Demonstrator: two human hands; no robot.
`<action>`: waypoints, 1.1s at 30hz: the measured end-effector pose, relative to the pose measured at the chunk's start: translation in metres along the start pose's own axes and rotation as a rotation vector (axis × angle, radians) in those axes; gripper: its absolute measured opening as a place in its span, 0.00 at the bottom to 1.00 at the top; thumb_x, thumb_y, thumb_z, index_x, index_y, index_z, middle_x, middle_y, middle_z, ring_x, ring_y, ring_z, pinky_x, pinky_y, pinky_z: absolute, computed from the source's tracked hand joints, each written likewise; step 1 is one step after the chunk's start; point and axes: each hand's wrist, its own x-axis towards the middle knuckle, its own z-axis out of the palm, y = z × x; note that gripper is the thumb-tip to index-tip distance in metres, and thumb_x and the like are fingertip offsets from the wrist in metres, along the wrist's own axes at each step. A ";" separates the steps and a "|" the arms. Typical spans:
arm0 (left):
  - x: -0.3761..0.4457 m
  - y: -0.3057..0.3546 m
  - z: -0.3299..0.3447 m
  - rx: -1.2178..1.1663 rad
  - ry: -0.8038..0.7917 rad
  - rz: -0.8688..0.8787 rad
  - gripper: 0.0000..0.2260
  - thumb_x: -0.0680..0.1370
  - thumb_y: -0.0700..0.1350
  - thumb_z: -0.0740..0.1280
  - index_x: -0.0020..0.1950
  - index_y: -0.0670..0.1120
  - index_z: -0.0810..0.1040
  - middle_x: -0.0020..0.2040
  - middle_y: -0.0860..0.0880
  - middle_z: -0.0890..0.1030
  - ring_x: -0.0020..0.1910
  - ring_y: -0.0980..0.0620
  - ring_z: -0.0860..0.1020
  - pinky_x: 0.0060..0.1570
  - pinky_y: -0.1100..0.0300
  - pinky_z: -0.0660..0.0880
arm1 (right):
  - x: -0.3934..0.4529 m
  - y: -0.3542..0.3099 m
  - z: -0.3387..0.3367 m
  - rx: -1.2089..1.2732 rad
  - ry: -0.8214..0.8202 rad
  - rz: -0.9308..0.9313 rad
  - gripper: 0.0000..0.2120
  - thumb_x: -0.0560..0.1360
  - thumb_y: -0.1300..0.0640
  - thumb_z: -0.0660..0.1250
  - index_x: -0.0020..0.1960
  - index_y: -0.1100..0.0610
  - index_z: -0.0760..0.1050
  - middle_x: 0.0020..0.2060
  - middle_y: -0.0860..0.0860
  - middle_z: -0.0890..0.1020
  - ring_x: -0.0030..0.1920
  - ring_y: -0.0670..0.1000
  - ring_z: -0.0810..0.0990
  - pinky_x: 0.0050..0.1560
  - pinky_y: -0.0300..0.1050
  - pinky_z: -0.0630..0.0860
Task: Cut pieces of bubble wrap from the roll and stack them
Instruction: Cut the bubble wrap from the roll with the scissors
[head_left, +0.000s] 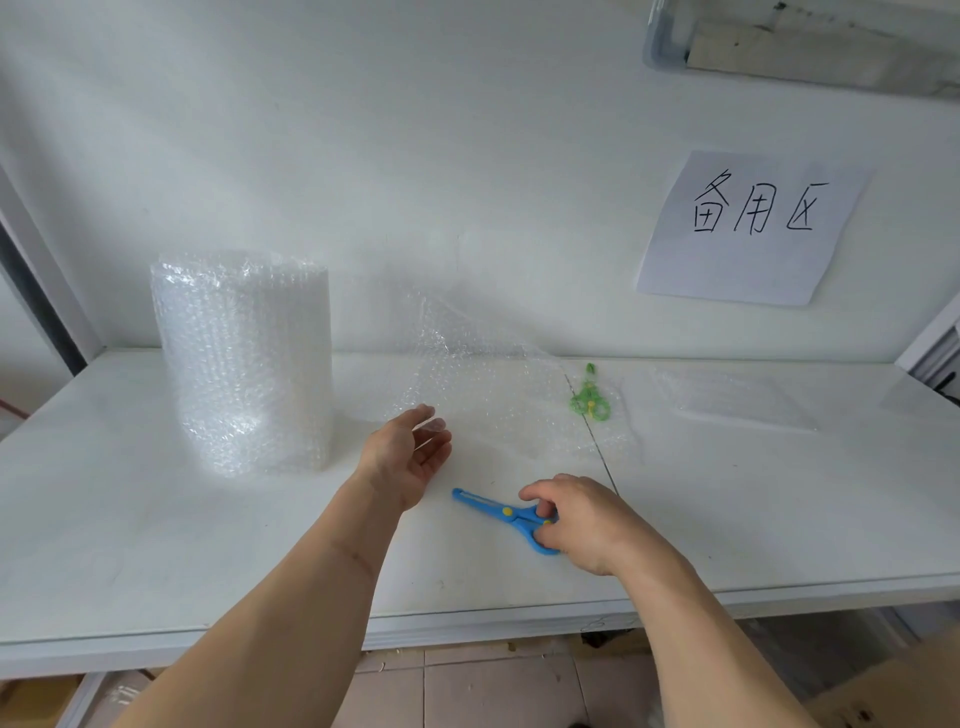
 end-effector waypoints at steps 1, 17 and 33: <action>0.000 0.000 0.000 0.000 0.001 -0.002 0.04 0.78 0.42 0.68 0.51 0.43 0.79 0.41 0.45 0.80 0.37 0.48 0.79 0.38 0.57 0.79 | 0.000 0.000 0.001 0.007 0.007 0.004 0.23 0.75 0.55 0.67 0.68 0.46 0.72 0.50 0.42 0.72 0.52 0.46 0.74 0.54 0.43 0.74; 0.005 -0.006 0.005 0.016 0.027 0.054 0.05 0.79 0.42 0.66 0.52 0.42 0.78 0.42 0.44 0.79 0.39 0.47 0.79 0.40 0.57 0.78 | 0.018 -0.053 0.022 1.325 0.262 0.016 0.11 0.74 0.68 0.66 0.47 0.54 0.83 0.31 0.52 0.76 0.27 0.46 0.69 0.26 0.37 0.63; 0.002 -0.009 0.006 0.046 -0.020 -0.040 0.04 0.77 0.42 0.65 0.44 0.43 0.73 0.32 0.46 0.74 0.26 0.49 0.72 0.24 0.59 0.69 | 0.029 -0.081 0.041 1.118 0.107 -0.050 0.14 0.73 0.69 0.63 0.55 0.60 0.80 0.32 0.52 0.77 0.26 0.47 0.70 0.28 0.35 0.68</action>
